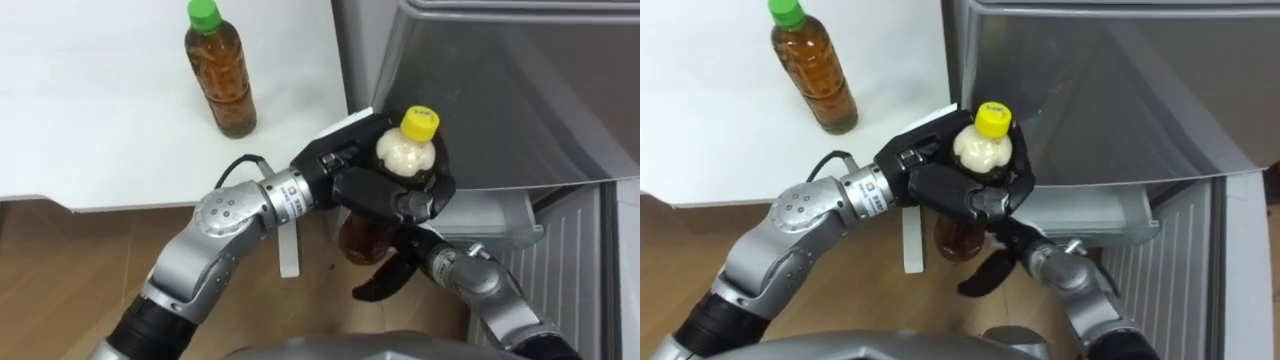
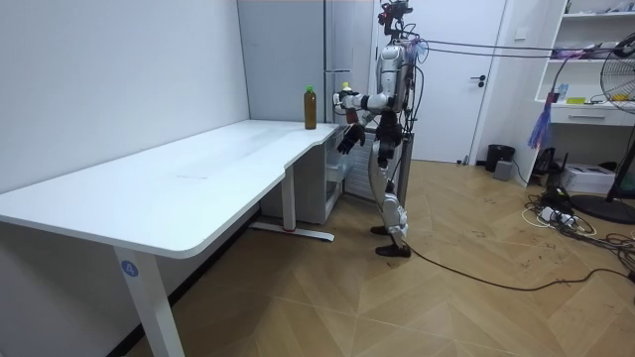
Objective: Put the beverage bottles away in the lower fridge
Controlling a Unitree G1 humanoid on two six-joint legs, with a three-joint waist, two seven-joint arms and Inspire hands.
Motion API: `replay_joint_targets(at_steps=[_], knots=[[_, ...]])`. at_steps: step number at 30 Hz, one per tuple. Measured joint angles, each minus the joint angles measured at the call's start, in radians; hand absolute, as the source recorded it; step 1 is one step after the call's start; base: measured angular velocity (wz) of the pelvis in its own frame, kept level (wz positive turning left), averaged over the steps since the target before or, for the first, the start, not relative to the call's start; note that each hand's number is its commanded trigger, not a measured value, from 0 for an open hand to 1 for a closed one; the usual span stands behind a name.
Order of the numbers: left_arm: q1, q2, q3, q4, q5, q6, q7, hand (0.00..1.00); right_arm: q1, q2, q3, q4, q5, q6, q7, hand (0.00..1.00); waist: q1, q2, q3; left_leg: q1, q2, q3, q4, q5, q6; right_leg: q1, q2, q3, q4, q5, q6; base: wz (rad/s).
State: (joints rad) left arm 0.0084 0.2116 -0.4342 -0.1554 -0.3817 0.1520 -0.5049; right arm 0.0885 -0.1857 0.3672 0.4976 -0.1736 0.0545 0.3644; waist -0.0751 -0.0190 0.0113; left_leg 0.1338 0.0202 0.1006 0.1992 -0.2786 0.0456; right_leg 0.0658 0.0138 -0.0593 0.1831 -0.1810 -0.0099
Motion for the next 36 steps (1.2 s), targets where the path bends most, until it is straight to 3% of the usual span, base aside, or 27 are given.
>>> replay_joint_targets(at_steps=[10, 14, 21, 27, 36], knots=[[0.006, 0.003, 0.001, -0.001, 0.004, -0.013, 0.003, 1.0, 0.003, -0.009, 0.003, -0.071, 0.011, -0.012, 0.135, 0.0, 0.002, -0.007, 0.0021, -0.003, 0.001, -0.009, 0.0, 0.0, 0.0, -0.001, -0.001, -0.024, 0.003, 0.0, 0.0, 0.03], [0.018, 0.003, 0.001, -0.002, 0.042, -0.03, 0.014, 1.0, 0.003, -0.012, 0.003, -0.08, 0.014, -0.011, 0.205, 0.0, 0.019, -0.016, 0.0006, -0.003, 0.001, -0.01, 0.0, 0.0, 0.0, -0.001, -0.001, -0.024, 0.003, 0.0, 0.0, 0.0], [0.018, 0.013, 0.005, -0.002, 0.045, -0.04, 0.027, 1.0, 0.001, -0.05, 0.003, -0.094, 0.087, -0.009, 0.325, 0.0, 0.046, -0.032, -0.0048, -0.002, -0.003, -0.023, 0.001, 0.0, 0.0, 0.004, -0.006, -0.031, 0.004, 0.0, 0.0, 0.03], [0.019, 0.032, 0.009, -0.002, 0.045, -0.042, 0.041, 1.0, 0.001, -0.053, 0.001, -0.136, 0.172, -0.009, 0.396, 0.0, 0.044, -0.025, -0.0001, 0.002, -0.004, -0.025, 0.003, 0.0, 0.0, 0.021, -0.012, -0.056, 0.001, 0.0, 0.0, 0.09], [0.039, 0.033, 0.025, -0.001, 0.044, -0.07, 0.038, 1.0, 0.001, -0.056, -0.004, -0.141, 0.203, -0.008, 0.425, 0.0, 0.051, -0.024, 0.0037, -0.006, -0.004, -0.023, 0.006, 0.0, 0.0, 0.014, -0.012, -0.051, 0.004, 0.0, 0.001, 0.01]])
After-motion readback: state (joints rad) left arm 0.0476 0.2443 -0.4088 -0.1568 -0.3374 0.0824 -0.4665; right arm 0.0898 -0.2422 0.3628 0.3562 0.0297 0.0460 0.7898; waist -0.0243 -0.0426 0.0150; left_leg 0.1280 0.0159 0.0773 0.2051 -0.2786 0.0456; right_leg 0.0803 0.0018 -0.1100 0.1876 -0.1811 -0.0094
